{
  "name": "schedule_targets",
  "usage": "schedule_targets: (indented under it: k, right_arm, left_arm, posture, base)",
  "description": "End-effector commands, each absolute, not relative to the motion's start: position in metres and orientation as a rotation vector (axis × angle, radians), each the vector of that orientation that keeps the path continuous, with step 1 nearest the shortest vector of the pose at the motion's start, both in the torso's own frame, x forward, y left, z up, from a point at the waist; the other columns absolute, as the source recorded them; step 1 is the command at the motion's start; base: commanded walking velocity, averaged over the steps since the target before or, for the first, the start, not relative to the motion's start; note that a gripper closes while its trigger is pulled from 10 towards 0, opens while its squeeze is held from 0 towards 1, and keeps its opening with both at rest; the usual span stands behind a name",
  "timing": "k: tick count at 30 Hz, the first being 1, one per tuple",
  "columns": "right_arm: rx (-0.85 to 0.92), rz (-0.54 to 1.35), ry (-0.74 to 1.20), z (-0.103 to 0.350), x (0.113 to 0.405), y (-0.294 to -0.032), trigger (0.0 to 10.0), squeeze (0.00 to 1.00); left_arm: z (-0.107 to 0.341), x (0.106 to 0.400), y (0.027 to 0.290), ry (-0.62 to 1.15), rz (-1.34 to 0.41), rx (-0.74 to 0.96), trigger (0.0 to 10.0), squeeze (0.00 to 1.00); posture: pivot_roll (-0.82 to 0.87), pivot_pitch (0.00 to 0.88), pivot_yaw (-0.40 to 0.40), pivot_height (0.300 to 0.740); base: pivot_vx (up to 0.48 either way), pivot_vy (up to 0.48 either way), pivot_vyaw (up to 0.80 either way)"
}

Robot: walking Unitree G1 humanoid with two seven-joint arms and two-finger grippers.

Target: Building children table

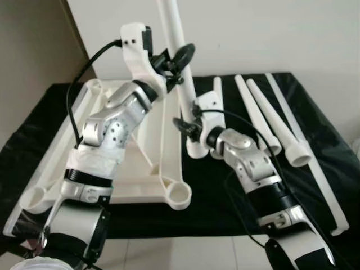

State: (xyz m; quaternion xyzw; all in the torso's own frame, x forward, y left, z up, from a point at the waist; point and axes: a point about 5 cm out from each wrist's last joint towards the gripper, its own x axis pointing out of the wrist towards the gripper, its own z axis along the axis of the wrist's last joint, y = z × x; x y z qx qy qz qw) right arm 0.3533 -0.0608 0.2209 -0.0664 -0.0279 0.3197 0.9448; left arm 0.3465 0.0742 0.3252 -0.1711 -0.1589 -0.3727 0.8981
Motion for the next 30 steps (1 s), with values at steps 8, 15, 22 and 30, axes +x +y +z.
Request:
schedule_targets:
  k: [8,15,22,30]
  right_arm:
    - [-0.116,0.613,-0.089,0.2361,0.3572,-0.0657,10.0,0.0]
    - [-0.106,0.609,-0.083,0.2344,0.3565,-0.0653,10.0,0.0]
    - [-0.089,0.593,-0.077,0.232,0.3552,-0.0676,10.0,0.0]
    - [-0.079,0.583,-0.072,0.2295,0.3542,-0.0707,10.0,0.0]
  left_arm:
    - [0.3232,0.333,0.0671,-0.395,-1.05,-0.248,10.0,1.0]
    - [0.3204,0.3315,0.0668,-0.406,-1.043,-0.18,10.0,1.0]
    - [0.3169,0.3306,0.0657,-0.403,-1.041,-0.156,10.0,0.0]
    - [0.3186,0.3254,0.072,-0.396,-1.068,-0.204,10.0,1.0]
  posture:
    - [-0.08,0.063,0.063,0.74]
    - [-0.08,0.069,0.071,0.74]
    - [-0.09,0.066,0.078,0.74]
    - [-0.08,0.06,0.077,0.74]
  base:
    - [0.0,0.0,0.0]
    - [0.0,0.0,0.0]
    - [0.0,0.0,0.0]
    - [0.0,0.0,0.0]
